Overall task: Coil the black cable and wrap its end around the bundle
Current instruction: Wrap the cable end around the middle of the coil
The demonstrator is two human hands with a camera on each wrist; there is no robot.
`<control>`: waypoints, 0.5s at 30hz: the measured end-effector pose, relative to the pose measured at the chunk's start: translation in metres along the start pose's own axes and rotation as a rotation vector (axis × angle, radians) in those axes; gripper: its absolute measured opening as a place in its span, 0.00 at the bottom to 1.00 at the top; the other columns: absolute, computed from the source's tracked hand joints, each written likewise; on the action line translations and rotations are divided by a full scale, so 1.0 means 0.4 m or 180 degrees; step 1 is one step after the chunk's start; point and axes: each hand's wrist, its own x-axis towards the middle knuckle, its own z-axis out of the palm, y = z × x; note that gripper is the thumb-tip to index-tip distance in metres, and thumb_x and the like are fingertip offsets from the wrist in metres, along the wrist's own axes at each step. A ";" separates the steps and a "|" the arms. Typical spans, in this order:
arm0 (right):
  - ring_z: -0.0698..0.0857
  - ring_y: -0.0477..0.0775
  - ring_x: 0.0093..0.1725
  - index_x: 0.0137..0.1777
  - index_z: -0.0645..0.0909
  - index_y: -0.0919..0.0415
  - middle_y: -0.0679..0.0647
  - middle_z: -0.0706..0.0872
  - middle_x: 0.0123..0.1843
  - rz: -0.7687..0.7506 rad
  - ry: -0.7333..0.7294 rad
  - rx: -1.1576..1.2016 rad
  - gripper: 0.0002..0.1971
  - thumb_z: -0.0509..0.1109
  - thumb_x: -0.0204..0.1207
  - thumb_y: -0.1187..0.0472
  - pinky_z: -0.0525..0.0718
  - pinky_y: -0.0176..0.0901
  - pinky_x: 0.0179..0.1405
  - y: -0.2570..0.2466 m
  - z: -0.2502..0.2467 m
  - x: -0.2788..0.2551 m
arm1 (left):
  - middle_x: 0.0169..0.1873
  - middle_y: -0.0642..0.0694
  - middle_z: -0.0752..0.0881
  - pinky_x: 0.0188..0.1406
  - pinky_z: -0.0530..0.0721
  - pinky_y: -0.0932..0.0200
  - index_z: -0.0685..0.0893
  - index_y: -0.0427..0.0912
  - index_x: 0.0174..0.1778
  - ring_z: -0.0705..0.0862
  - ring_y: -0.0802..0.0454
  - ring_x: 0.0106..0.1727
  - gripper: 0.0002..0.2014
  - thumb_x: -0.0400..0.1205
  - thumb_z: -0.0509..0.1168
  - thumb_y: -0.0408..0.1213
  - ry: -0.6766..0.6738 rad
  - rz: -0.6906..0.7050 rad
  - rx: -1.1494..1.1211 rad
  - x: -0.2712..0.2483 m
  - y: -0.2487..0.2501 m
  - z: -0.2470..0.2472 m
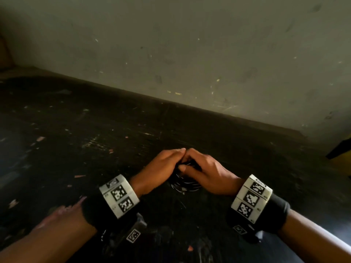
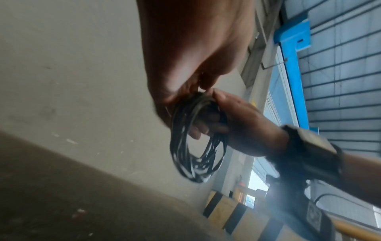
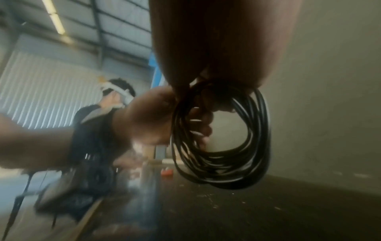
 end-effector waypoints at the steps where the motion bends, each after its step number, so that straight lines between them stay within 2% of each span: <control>1: 0.86 0.45 0.45 0.53 0.76 0.59 0.53 0.86 0.46 0.0070 0.0192 0.0211 0.06 0.63 0.81 0.57 0.85 0.41 0.45 0.002 0.001 0.000 | 0.51 0.44 0.91 0.64 0.79 0.58 0.88 0.48 0.53 0.87 0.57 0.57 0.18 0.87 0.52 0.45 0.0115 0.0160 0.0174 -0.008 -0.010 0.002; 3: 0.85 0.44 0.41 0.50 0.77 0.61 0.51 0.86 0.41 0.0250 0.0489 0.0476 0.06 0.63 0.81 0.59 0.84 0.37 0.41 0.006 0.003 0.003 | 0.41 0.42 0.90 0.58 0.82 0.55 0.87 0.46 0.46 0.89 0.52 0.48 0.19 0.87 0.51 0.47 0.0280 0.0306 0.0261 -0.019 -0.031 0.005; 5: 0.86 0.43 0.40 0.49 0.78 0.61 0.49 0.86 0.39 0.0439 0.0663 0.0729 0.07 0.63 0.81 0.58 0.83 0.38 0.40 0.007 0.011 0.004 | 0.29 0.42 0.84 0.46 0.84 0.58 0.84 0.43 0.39 0.87 0.51 0.36 0.19 0.87 0.52 0.46 0.0457 0.0350 0.0047 -0.028 -0.040 0.014; 7: 0.89 0.48 0.38 0.49 0.78 0.64 0.51 0.88 0.38 0.0591 0.0710 0.1185 0.08 0.62 0.82 0.59 0.84 0.39 0.39 0.007 0.029 0.007 | 0.23 0.46 0.76 0.31 0.81 0.63 0.81 0.41 0.36 0.80 0.54 0.26 0.17 0.87 0.54 0.43 0.0699 0.0281 -0.0357 -0.029 -0.041 0.033; 9: 0.87 0.44 0.37 0.49 0.79 0.62 0.51 0.88 0.39 0.0685 0.0800 0.1223 0.08 0.63 0.82 0.58 0.83 0.34 0.37 0.007 0.053 0.011 | 0.20 0.52 0.76 0.21 0.75 0.66 0.81 0.42 0.35 0.76 0.60 0.20 0.16 0.86 0.55 0.41 0.1003 0.0056 -0.0712 -0.026 -0.040 0.052; 11: 0.85 0.39 0.37 0.49 0.81 0.59 0.48 0.86 0.40 0.0640 0.0976 0.0883 0.08 0.63 0.81 0.56 0.80 0.31 0.34 0.011 0.074 0.012 | 0.15 0.58 0.78 0.18 0.72 0.68 0.82 0.47 0.32 0.76 0.65 0.18 0.16 0.85 0.56 0.40 0.1286 -0.0164 -0.0792 -0.021 -0.043 0.062; 13: 0.86 0.40 0.45 0.55 0.81 0.58 0.49 0.88 0.47 0.0382 0.1080 0.0422 0.10 0.63 0.81 0.55 0.83 0.32 0.41 0.018 0.084 0.008 | 0.13 0.59 0.77 0.21 0.70 0.65 0.81 0.49 0.28 0.74 0.64 0.18 0.18 0.84 0.57 0.39 0.1412 -0.0189 -0.0668 -0.019 -0.046 0.061; 15: 0.86 0.45 0.52 0.64 0.77 0.56 0.52 0.86 0.57 0.0103 0.0849 -0.0193 0.15 0.59 0.83 0.52 0.86 0.39 0.49 0.021 0.087 0.001 | 0.13 0.59 0.77 0.21 0.68 0.65 0.80 0.49 0.26 0.73 0.64 0.18 0.19 0.84 0.57 0.37 0.1478 -0.0104 -0.0493 -0.019 -0.044 0.053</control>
